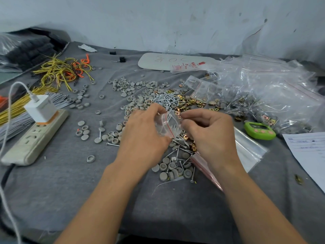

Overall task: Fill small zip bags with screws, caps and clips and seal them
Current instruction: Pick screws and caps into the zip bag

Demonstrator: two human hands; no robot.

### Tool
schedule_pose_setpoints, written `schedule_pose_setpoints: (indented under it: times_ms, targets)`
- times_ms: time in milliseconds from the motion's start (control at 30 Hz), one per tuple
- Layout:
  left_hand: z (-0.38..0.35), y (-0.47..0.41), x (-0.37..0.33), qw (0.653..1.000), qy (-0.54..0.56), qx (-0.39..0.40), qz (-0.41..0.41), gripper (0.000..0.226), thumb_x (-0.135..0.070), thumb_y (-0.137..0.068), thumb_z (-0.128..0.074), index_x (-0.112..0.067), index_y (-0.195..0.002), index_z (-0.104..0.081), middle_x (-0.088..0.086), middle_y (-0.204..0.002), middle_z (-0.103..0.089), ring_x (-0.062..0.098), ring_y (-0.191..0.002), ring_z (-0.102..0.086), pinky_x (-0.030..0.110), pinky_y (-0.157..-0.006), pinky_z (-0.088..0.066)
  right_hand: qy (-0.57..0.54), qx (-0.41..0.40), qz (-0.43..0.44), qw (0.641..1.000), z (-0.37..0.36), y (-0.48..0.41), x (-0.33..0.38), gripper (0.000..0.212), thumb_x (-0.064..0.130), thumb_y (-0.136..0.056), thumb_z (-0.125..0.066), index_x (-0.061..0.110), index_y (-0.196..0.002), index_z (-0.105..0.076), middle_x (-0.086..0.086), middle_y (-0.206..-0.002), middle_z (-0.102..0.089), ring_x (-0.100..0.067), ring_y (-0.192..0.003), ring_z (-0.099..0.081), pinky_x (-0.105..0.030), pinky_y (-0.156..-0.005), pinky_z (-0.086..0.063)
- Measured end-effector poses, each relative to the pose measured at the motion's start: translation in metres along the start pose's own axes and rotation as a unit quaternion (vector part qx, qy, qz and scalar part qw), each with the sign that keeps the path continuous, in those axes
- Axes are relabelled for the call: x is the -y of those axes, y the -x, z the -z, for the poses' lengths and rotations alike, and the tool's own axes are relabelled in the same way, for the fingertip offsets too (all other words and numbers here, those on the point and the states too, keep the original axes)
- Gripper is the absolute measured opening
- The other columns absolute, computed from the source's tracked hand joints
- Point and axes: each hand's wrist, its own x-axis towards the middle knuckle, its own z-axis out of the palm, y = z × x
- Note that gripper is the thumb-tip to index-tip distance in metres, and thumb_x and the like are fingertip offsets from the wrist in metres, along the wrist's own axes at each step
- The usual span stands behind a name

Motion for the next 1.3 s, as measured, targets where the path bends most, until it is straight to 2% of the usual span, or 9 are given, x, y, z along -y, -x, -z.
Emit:
schedule_pose_setpoints:
  times_ms: [200, 367, 600, 767, 867, 967, 1067, 1167, 1300]
  targets:
    - [-0.004, 0.000, -0.003, 0.998, 0.009, 0.034, -0.046, 0.040, -0.035, -0.077, -0.078, -0.042, -0.110, -0.057, -0.019, -0.093, -0.054, 0.004, -0.089, -0.048, 0.013, -0.066, -0.033, -0.079, 0.078, -0.028, 0.993, -0.012, 0.003, -0.001, 0.021, 0.003, -0.077, -0.077, 0.023, -0.083, -0.082, 0.001, -0.080, -0.080, -0.016, -0.075, -0.078, -0.030, -0.068, -0.061]
    - [-0.003, 0.000, -0.002, 0.998, 0.020, 0.035, -0.040, 0.041, -0.030, -0.077, -0.080, -0.045, -0.106, -0.056, -0.018, -0.098, -0.058, 0.001, -0.086, -0.050, 0.011, -0.064, -0.031, -0.069, 0.130, -0.033, 0.989, -0.013, 0.004, -0.002, 0.021, 0.008, -0.083, -0.075, 0.026, -0.092, -0.083, 0.005, -0.084, -0.080, -0.012, -0.080, -0.078, -0.021, -0.069, -0.058]
    - [0.000, 0.000, 0.001, 0.998, 0.056, 0.005, -0.017, 0.030, -0.038, -0.082, -0.077, -0.044, -0.102, -0.056, -0.014, -0.096, -0.063, 0.008, -0.090, -0.057, 0.027, -0.070, -0.042, -0.029, 0.033, -0.014, 0.999, -0.006, 0.000, 0.002, 0.023, 0.010, -0.083, -0.073, 0.030, -0.082, -0.083, 0.009, -0.077, -0.078, -0.005, -0.073, -0.074, -0.025, -0.070, -0.058]
    - [0.004, -0.003, 0.004, 0.995, 0.079, -0.054, 0.024, 0.032, -0.030, -0.086, -0.077, -0.044, -0.104, -0.054, -0.015, -0.101, -0.067, 0.011, -0.096, -0.062, 0.034, -0.081, -0.048, 0.056, 0.015, -0.008, 0.998, 0.001, 0.000, 0.000, 0.019, 0.013, -0.082, -0.074, 0.029, -0.076, -0.081, 0.013, -0.066, -0.074, -0.001, -0.055, -0.064, -0.024, -0.054, -0.054]
    - [0.008, -0.007, 0.004, 0.985, 0.123, -0.104, 0.067, 0.031, -0.034, -0.084, -0.078, -0.042, -0.103, -0.055, -0.021, -0.094, -0.069, 0.000, -0.092, -0.063, 0.026, -0.077, -0.048, 0.169, 0.131, 0.003, 0.977, -0.001, 0.005, 0.000, 0.012, 0.020, -0.081, -0.079, 0.031, -0.084, -0.081, 0.020, -0.073, -0.074, 0.002, -0.066, -0.068, -0.021, -0.063, -0.056]
    - [0.011, -0.011, 0.004, 0.951, 0.254, -0.135, 0.118, 0.029, -0.031, -0.081, -0.080, -0.039, -0.102, -0.061, -0.032, -0.092, -0.069, -0.009, -0.081, -0.064, 0.021, -0.070, -0.048, 0.297, 0.229, 0.002, 0.927, -0.009, 0.012, -0.001, 0.017, 0.030, -0.076, -0.082, 0.038, -0.091, -0.080, 0.022, -0.078, -0.072, 0.008, -0.071, -0.064, -0.010, -0.063, -0.047]
    - [0.016, -0.015, 0.004, 0.899, 0.396, -0.132, 0.131, 0.027, -0.017, -0.084, -0.079, -0.029, -0.105, -0.066, -0.018, -0.091, -0.075, -0.002, -0.086, -0.070, 0.017, -0.077, -0.051, 0.336, 0.254, 0.004, 0.907, -0.013, 0.016, 0.001, 0.016, 0.030, -0.078, -0.081, 0.039, -0.090, -0.078, 0.025, -0.074, -0.064, 0.007, -0.069, -0.060, -0.009, -0.059, -0.042]
    - [0.022, -0.015, 0.003, 0.839, 0.520, -0.069, 0.145, 0.016, -0.010, -0.085, -0.075, -0.018, -0.099, -0.071, -0.005, -0.091, -0.076, 0.012, -0.089, -0.072, 0.037, -0.096, -0.056, 0.336, 0.253, -0.005, 0.907, -0.014, 0.016, 0.004, 0.014, 0.024, -0.084, -0.077, 0.038, -0.087, -0.078, 0.021, -0.076, -0.067, 0.003, -0.071, -0.063, -0.018, -0.064, -0.049]
    - [0.026, -0.017, 0.009, 0.731, 0.653, 0.020, 0.198, 0.005, -0.014, -0.094, -0.065, -0.016, -0.093, -0.069, 0.001, -0.088, -0.071, 0.018, -0.092, -0.066, 0.047, -0.100, -0.056, 0.385, 0.242, -0.020, 0.890, -0.019, 0.014, 0.008, 0.023, 0.017, -0.089, -0.070, 0.038, -0.081, -0.073, 0.013, -0.089, -0.074, -0.012, -0.083, -0.069, -0.031, -0.079, -0.060]
